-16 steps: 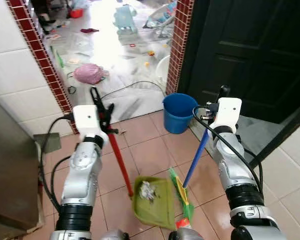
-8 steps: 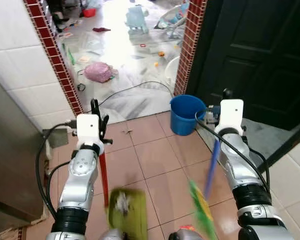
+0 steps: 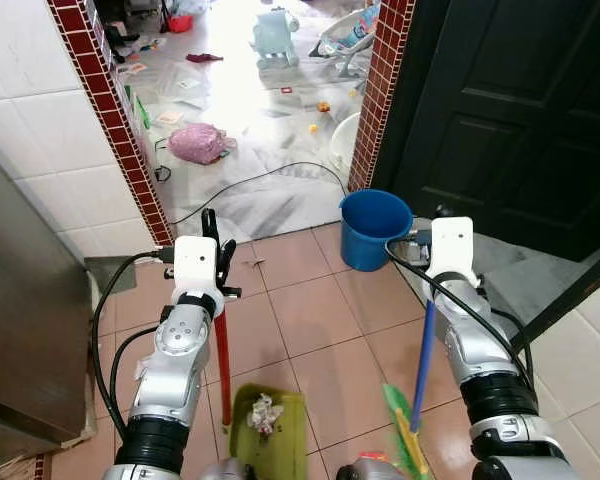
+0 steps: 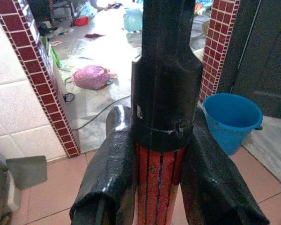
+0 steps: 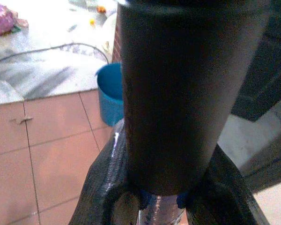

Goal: Sweep floor

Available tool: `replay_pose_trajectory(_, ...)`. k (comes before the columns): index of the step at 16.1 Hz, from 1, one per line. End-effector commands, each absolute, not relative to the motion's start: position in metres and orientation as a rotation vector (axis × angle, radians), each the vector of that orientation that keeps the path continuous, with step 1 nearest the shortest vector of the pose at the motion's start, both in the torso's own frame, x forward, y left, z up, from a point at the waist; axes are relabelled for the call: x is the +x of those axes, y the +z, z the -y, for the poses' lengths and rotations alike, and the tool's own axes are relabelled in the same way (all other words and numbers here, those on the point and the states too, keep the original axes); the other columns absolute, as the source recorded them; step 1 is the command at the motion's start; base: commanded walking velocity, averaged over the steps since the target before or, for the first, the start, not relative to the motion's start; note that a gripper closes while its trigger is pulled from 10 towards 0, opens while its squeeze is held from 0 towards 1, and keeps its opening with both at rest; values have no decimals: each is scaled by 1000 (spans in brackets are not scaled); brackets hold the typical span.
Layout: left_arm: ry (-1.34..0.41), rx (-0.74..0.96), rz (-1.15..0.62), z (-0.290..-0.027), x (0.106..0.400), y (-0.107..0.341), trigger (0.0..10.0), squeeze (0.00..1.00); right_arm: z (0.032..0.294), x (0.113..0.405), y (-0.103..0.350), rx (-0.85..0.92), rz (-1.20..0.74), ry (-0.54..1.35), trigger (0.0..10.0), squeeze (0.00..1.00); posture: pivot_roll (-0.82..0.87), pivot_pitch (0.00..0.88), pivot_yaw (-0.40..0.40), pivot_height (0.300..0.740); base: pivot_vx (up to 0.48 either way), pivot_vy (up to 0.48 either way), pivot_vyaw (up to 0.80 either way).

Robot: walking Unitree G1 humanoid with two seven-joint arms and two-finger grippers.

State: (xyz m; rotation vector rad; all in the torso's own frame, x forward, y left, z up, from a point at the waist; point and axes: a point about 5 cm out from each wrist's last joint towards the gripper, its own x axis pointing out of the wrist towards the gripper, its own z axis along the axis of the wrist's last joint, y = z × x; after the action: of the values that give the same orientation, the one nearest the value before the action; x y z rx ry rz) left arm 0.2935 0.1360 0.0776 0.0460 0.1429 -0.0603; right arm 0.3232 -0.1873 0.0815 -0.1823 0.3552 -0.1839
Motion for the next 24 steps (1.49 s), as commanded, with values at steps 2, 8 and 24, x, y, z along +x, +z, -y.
replay_pose_trajectory(2,-67,62,-128,-135,297,83,10000,0,194,316,68,-137,-479,-233,10000,0,-81,0,23,740,0,0,0)
replay_pose_trajectory(8,-56,50,-149,-135,297,81,10000,0,186,327,76,269,-499,-360,10000,0,-74,0,25,740,0,0,0)
replay_pose_trajectory(24,243,192,-97,-155,312,86,10000,0,156,367,161,266,-3,11,10000,0,-83,0,17,740,0,0,0)
